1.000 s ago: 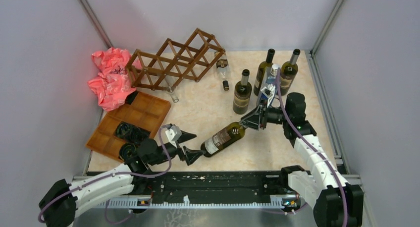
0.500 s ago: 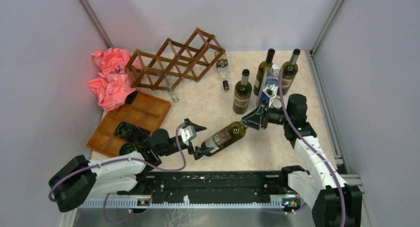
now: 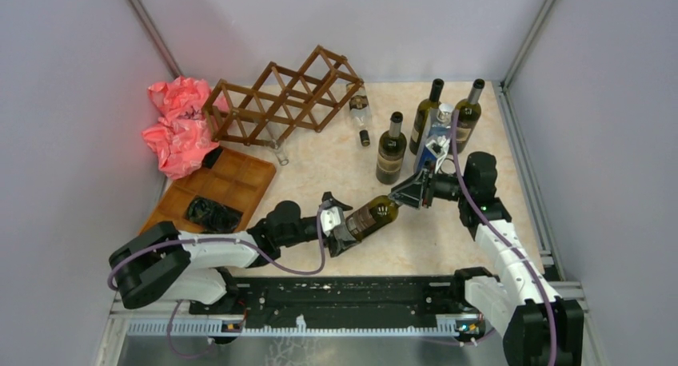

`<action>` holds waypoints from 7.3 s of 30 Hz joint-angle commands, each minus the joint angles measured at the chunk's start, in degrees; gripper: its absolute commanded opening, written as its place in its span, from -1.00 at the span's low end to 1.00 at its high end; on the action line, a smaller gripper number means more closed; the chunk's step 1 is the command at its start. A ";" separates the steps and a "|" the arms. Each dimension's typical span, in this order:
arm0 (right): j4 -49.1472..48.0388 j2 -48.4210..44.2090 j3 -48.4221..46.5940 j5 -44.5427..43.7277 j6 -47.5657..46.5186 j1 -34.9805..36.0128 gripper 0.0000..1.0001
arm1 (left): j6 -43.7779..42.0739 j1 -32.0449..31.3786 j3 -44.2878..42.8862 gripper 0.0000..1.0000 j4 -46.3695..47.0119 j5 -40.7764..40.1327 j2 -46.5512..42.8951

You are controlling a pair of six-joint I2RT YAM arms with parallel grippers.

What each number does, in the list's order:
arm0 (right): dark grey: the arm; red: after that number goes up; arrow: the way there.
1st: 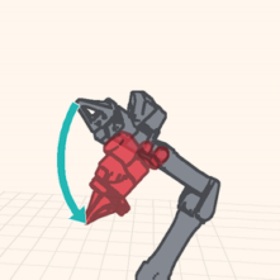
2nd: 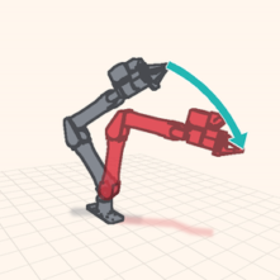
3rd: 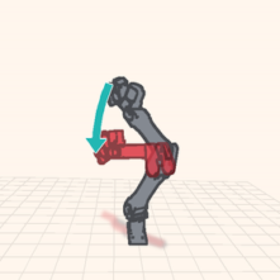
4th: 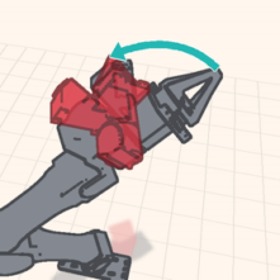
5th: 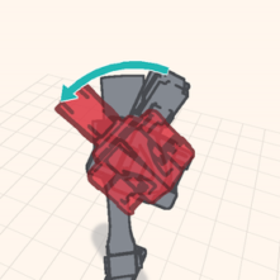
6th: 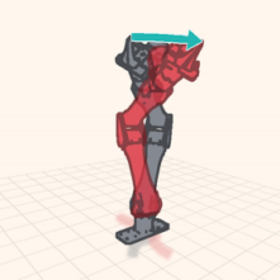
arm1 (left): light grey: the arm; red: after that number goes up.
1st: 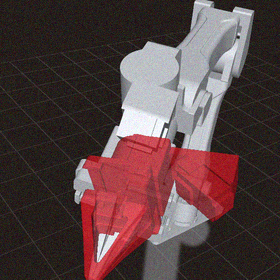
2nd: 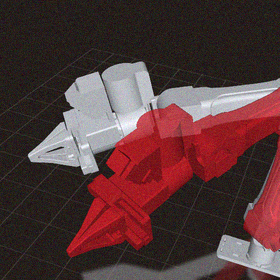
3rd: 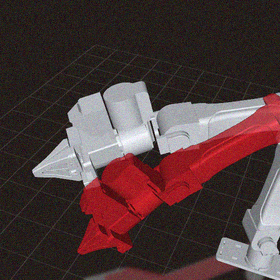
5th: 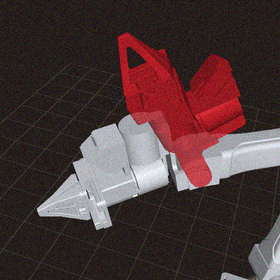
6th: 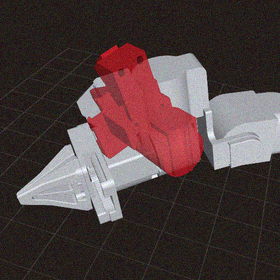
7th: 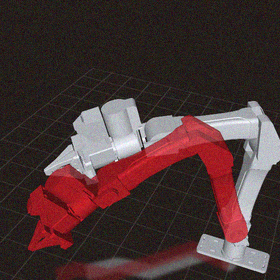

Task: Put the wine bottle on the wine rack
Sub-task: Adjust the wine bottle at the center of the board, then pick up the wine bottle from the center of the board.

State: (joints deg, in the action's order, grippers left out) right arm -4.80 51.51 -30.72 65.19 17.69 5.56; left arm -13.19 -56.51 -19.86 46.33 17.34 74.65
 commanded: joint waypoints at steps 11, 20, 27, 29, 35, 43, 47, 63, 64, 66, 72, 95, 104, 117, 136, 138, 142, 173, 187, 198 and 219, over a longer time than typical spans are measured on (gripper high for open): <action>-5.05 -1.23 -0.66 2.59 2.31 -0.20 -1.00 | -2.22 -1.41 0.73 0.67 -2.48 1.30 4.78; 0.96 -1.60 -1.45 3.13 -5.14 -0.20 -0.88 | -3.86 -1.32 -2.72 -1.00 -10.18 -1.17 2.03; 16.44 -2.03 -4.94 2.88 -23.06 -0.17 -0.13 | -8.55 -0.50 -2.61 -1.00 -17.22 -0.49 -3.79; 21.67 -2.17 -6.27 1.48 -29.01 -0.11 0.06 | -9.34 -0.29 -2.67 -1.00 -18.63 0.31 -4.21; 31.27 -1.96 -8.86 -1.05 -40.18 -0.12 0.37 | -10.42 -0.18 -2.47 -1.00 -19.78 1.06 -4.94; 42.75 -0.56 -13.59 -2.66 -51.10 -0.11 0.68 | -11.86 -0.18 -2.54 -1.00 -21.59 1.52 -4.96; 46.36 -0.21 -15.23 -3.23 -54.55 -0.11 0.71 | -11.99 -0.18 -2.60 -1.00 -21.63 1.57 -4.63; 66.32 0.88 -16.33 -10.75 -92.94 -0.02 0.92 | -13.61 -0.18 -3.24 -1.00 -22.91 0.58 -2.90; 67.23 1.21 -15.90 -11.12 -96.10 -0.03 0.96 | -13.66 -0.18 -3.33 -1.00 -23.00 0.62 -2.81; 68.09 1.94 -14.89 -10.99 -100.33 -0.03 0.97 | -13.62 -0.18 -3.43 -1.00 -23.12 0.63 -2.77; 63.27 3.10 -10.10 -9.31 -104.41 2.57 0.97 | -13.62 -0.18 -3.48 -1.00 -23.03 0.66 -2.66; 27.27 16.79 1.25 -29.43 -82.73 21.24 -0.06 | -13.43 -0.18 -3.22 -1.00 -22.42 0.73 -2.37; 26.32 19.32 2.59 -32.19 -82.62 21.65 -0.33 | -13.37 -0.18 -2.86 -1.00 -22.25 0.36 -2.79; 27.87 20.66 2.91 -34.06 -83.70 21.62 -0.04 | -12.63 -0.18 -2.20 -1.00 -21.63 -0.12 -3.27; 35.75 19.27 -3.50 -28.12 -76.10 21.68 -1.00 | -10.56 -0.09 -1.23 0.13 -20.06 -3.33 -3.41; 35.87 18.34 -3.72 -27.09 -74.55 21.66 -1.00 | -10.37 -0.15 -0.71 0.33 -19.44 -3.70 -3.73; 35.23 16.02 -3.48 -26.25 -72.90 21.67 -1.00 | -9.88 -0.14 0.35 0.58 -18.28 -4.72 -4.82; 35.65 12.24 -5.78 -25.24 -66.62 21.44 -1.00 | 10.75 -0.10 -2.65 0.97 -33.12 -15.80 -37.53; 31.17 11.00 -7.83 -24.10 -53.04 24.13 -1.00 | 18.11 -0.09 -15.88 0.98 -50.09 -22.11 -38.20; 24.13 12.99 -9.53 -24.30 -43.81 28.66 -1.00 | 19.87 -0.10 -19.14 0.97 -53.72 -25.31 -41.52; 11.34 18.71 -14.90 -25.91 -32.09 33.13 -1.00 | 23.53 -0.16 -20.57 0.97 -56.29 -30.28 -43.14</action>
State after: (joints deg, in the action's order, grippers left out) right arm 16.36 70.52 -40.32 37.12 -16.64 37.17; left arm 9.56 -56.80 -37.78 -9.50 -10.74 32.38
